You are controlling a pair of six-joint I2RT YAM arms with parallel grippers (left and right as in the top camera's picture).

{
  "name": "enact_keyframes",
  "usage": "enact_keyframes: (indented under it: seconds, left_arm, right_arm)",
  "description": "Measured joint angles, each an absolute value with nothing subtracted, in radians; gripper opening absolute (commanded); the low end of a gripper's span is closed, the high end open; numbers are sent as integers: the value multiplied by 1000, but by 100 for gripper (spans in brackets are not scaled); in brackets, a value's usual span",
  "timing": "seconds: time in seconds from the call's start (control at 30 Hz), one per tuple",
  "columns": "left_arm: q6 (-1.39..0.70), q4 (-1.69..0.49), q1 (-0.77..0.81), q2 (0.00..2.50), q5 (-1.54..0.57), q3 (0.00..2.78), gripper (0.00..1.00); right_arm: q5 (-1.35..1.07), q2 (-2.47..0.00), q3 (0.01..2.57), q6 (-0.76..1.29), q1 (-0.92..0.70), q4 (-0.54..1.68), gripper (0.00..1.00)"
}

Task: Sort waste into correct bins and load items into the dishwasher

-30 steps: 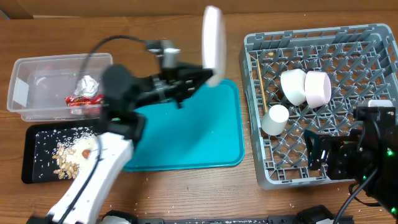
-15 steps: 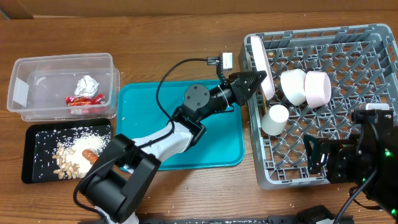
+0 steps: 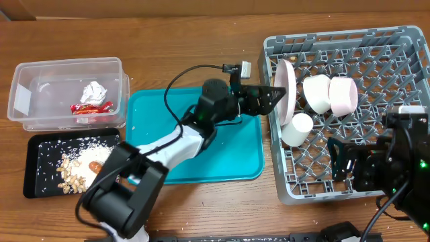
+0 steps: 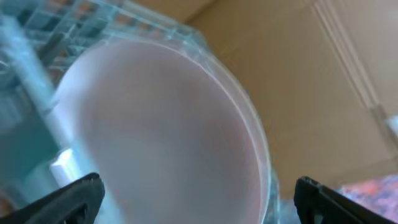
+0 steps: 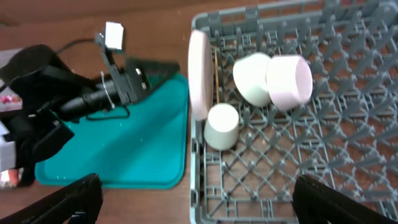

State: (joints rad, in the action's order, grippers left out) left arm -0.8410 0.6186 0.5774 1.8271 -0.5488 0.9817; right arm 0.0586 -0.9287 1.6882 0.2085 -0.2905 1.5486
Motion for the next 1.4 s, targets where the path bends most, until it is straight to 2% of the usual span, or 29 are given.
enact_keyframes:
  seconds: [0.3,0.43,0.57,0.73,0.87,1.4]
  left_arm:
    - [-402,-486,482,1485,-485,1267,100]
    - [-270,-993,453,1328,-286,1499,100]
    - [-208,-1308,451,1200,-56,1648,100]
    - [-179,-1469,451,1095,93,1679,100]
    - [-173,-1519,451,1072,144,1679,100]
    - [-172,-1517,451,1090,170,1679,100]
  right_arm:
    - [56,-929,1687,209,-290,1450,100]
    - [56,-929,1687,209,-290,1434,100]
    - [56,-929,1687,209,-290,1434,100]
    - [56,-929,1687,209,-290,1434,100]
    - [56,-929,1687,209,-290,1434,100]
    - [57,-929,1687,208,-290,1485,100]
